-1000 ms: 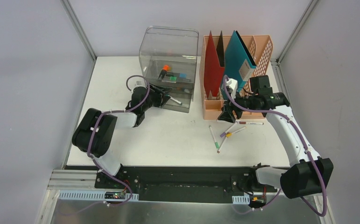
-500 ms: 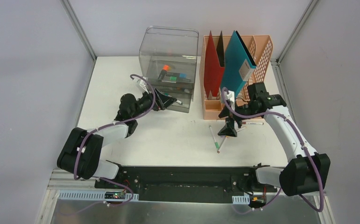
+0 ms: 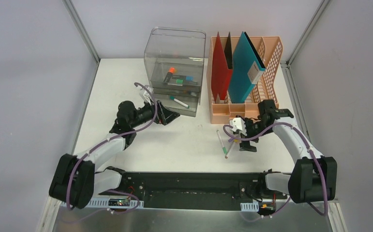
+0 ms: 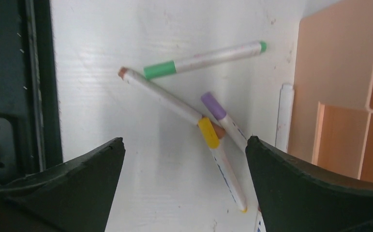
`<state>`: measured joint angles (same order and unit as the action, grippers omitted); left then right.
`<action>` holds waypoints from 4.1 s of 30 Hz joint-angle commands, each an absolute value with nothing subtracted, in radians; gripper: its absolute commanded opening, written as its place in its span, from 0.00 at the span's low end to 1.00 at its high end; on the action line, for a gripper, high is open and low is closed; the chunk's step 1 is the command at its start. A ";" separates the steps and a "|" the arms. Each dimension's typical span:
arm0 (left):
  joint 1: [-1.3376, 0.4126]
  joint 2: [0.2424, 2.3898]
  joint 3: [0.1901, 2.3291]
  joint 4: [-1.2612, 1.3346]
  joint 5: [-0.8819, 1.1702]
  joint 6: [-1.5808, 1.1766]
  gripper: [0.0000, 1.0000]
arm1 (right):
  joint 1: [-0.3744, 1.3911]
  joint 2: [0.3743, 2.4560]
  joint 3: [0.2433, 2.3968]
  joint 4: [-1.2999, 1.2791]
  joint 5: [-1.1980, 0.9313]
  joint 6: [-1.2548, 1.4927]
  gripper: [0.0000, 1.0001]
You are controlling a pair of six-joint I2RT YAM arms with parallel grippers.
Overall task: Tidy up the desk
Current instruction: Place the stationery in the drawer, then pick up the stationery from the center of the board, then place the stationery in the drawer.
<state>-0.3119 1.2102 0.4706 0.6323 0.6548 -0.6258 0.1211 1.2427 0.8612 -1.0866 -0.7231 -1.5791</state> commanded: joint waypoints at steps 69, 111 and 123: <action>-0.387 1.238 0.282 1.076 0.751 -0.760 0.96 | 0.186 1.388 1.077 -0.995 -0.685 -1.118 0.00; -0.755 1.725 0.652 1.432 0.456 -0.966 0.18 | 0.250 1.467 1.022 -0.562 -1.352 -0.333 0.00; -0.732 1.655 0.556 1.367 0.340 -1.005 0.00 | 0.250 1.481 1.127 -0.883 -1.218 -0.657 0.49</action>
